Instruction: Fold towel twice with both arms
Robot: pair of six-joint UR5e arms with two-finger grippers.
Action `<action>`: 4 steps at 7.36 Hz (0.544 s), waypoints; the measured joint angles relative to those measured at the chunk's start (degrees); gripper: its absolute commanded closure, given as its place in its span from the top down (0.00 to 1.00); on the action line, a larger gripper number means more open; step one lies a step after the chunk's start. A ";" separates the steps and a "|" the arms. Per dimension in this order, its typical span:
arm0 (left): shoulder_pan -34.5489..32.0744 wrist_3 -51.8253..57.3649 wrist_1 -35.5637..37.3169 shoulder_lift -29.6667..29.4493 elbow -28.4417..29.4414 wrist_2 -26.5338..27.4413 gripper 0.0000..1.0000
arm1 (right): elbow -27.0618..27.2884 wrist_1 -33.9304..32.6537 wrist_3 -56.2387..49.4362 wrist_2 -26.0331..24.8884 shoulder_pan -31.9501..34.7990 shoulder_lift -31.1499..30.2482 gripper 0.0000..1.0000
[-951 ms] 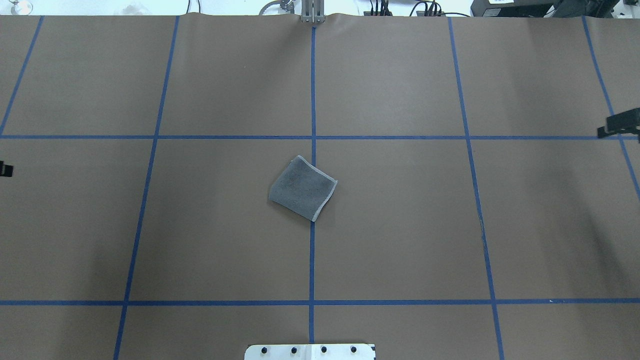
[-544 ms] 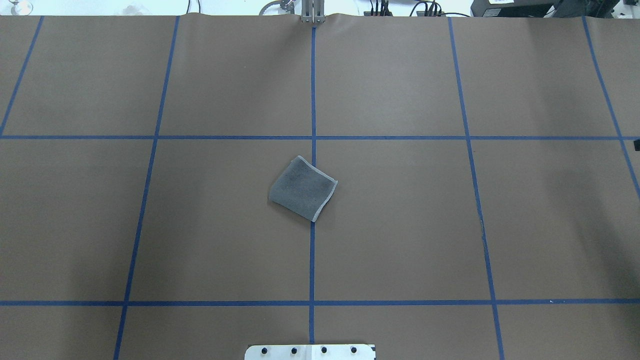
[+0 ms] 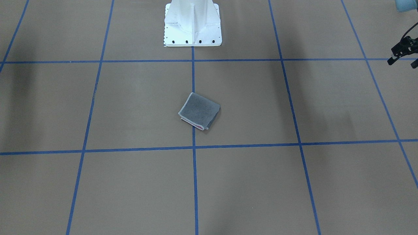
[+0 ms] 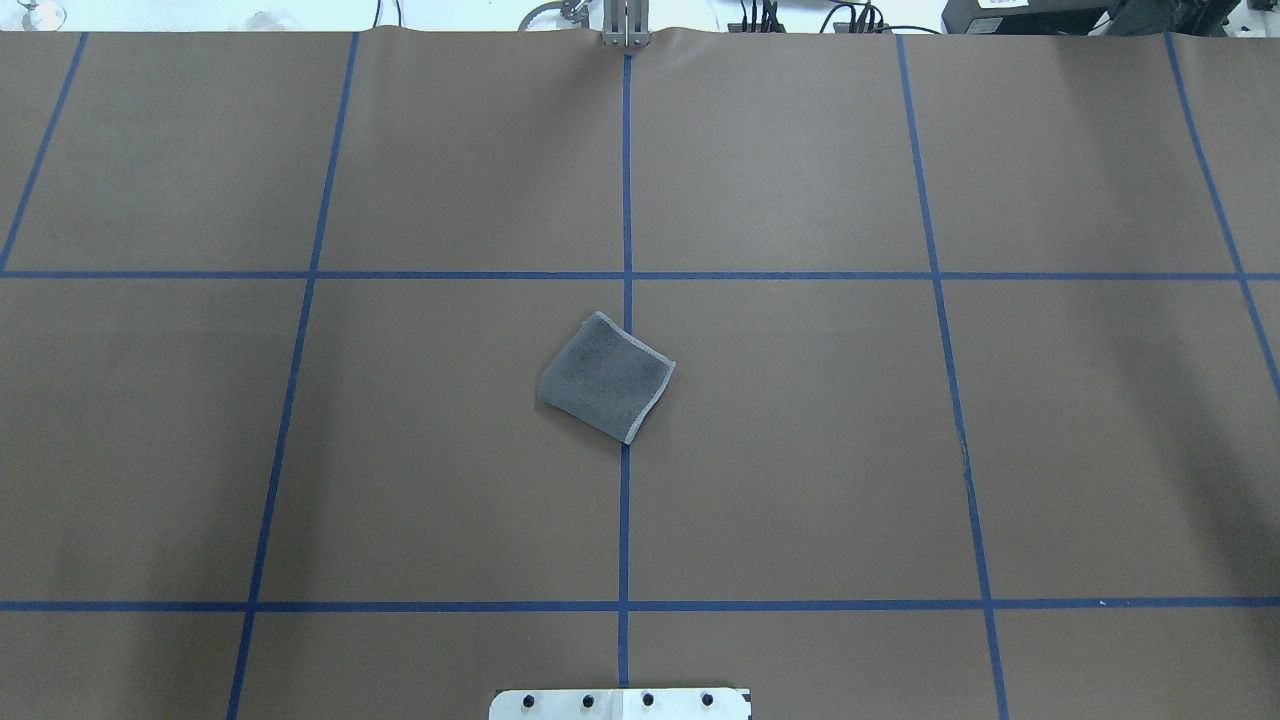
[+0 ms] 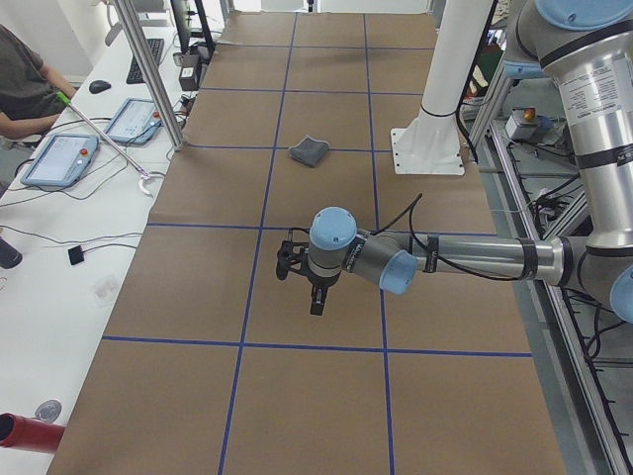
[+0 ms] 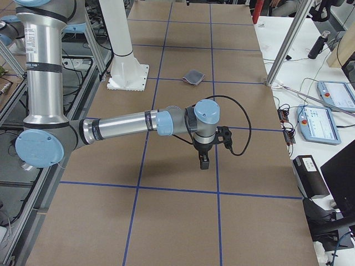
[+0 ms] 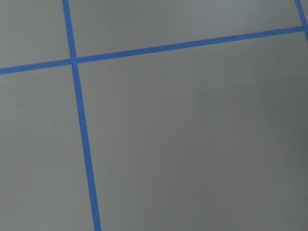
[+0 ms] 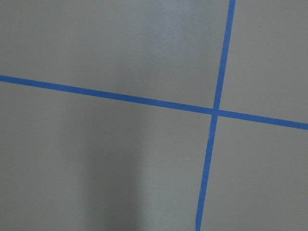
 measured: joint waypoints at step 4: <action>-1.43 0.81 2.53 -1.83 -1.19 0.99 1.00 | -0.38 -0.51 0.25 -0.17 0.04 -0.13 1.00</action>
